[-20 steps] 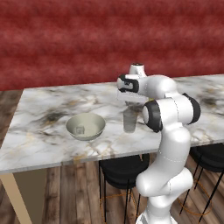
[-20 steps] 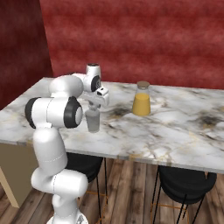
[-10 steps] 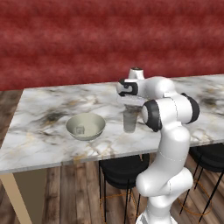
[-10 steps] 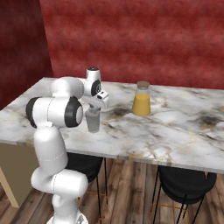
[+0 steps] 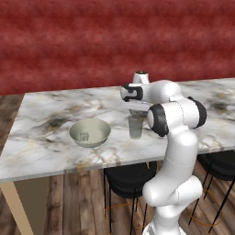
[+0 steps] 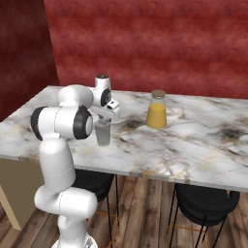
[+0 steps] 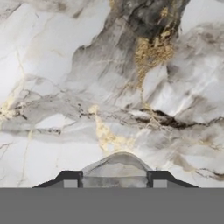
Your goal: There are two ice cubes in the ice bowl. Place both ice cubes in the glass cup.
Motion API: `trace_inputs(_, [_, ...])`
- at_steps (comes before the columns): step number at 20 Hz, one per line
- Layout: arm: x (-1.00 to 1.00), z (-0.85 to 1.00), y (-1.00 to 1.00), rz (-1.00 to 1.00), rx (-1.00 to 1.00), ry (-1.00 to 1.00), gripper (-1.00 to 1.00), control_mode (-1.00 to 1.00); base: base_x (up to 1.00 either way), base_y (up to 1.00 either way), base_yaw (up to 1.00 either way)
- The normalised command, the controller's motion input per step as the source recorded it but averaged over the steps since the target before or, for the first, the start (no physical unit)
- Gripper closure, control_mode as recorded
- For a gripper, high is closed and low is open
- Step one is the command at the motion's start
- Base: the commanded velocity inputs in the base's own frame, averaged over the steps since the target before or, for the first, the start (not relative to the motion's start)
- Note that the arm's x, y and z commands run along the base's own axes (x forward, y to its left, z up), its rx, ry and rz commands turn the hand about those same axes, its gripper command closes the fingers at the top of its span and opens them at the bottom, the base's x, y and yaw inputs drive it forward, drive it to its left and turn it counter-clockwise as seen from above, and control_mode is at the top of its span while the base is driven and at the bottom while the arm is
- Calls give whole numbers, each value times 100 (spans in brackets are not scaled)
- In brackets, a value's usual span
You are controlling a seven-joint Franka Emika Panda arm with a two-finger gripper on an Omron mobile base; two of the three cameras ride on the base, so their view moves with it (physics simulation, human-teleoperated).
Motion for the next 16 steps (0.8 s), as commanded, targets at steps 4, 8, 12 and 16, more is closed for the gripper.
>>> trace_inputs(4, [11, -2, 6, 0, 0, 0, -100, -100, 0, 0, 0])
trace_inputs(8, [0, 0, 1, 0, 0, 2, -100, -100, 0, 0, 0])
trace_inputs(12, [-13, 1, 0, 0, 0, -2, -100, -100, 0, 0, 0])
trace_inputs(16, [-46, 48, 0, 0, 0, -19, -100, -100, 0, 0, 0])
